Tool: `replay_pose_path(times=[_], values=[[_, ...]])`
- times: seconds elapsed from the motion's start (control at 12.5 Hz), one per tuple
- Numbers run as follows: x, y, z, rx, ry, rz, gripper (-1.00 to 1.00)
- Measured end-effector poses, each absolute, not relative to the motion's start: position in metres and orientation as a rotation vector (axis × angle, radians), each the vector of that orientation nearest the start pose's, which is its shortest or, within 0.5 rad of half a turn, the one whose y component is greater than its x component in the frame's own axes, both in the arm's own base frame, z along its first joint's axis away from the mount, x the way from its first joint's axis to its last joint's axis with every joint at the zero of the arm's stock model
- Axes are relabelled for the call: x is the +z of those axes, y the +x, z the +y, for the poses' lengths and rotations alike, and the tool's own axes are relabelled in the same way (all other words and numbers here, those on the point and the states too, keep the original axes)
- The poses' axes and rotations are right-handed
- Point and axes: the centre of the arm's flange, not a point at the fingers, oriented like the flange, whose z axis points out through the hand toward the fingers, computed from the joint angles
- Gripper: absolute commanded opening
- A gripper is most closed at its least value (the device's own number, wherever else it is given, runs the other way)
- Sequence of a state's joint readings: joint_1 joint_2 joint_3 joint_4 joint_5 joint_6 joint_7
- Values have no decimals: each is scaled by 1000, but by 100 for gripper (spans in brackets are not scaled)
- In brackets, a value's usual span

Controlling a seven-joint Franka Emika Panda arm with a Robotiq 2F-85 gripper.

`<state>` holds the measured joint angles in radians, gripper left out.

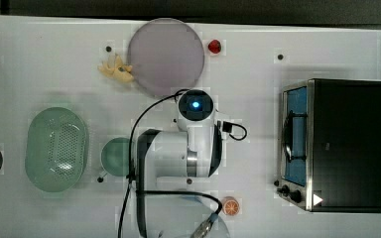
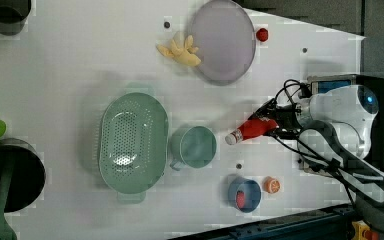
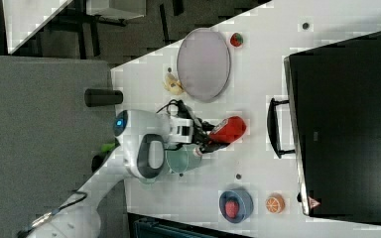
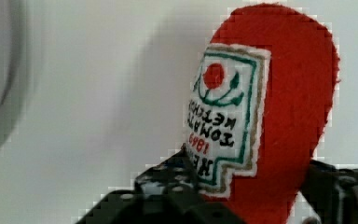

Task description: Pick Ketchup from oven and place it on table.

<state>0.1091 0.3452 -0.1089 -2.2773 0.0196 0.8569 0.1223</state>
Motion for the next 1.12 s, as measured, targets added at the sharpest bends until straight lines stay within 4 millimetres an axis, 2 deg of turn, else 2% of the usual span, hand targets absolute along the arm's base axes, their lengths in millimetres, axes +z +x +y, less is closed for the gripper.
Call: replay_pose_path(times=[0.16,0.32,0.48,0.56,0.64,0.72,0.8,0.96,1.12], values=[[173,514,-15,231,-2886,1479,97],[169,513,-14,202,-2868,1487,100],[175,512,-5,225,-2883,1462,100],[187,512,-2,225,-2885,1455,100],[208,515,0,206,-2876,1446,100],[237,520,4,195,-2838,1459,100],[276,525,4,201,-2827,1459,100],[383,540,6,98,-2801,1420,100],[509,537,0,-61,-2766,1385,100]])
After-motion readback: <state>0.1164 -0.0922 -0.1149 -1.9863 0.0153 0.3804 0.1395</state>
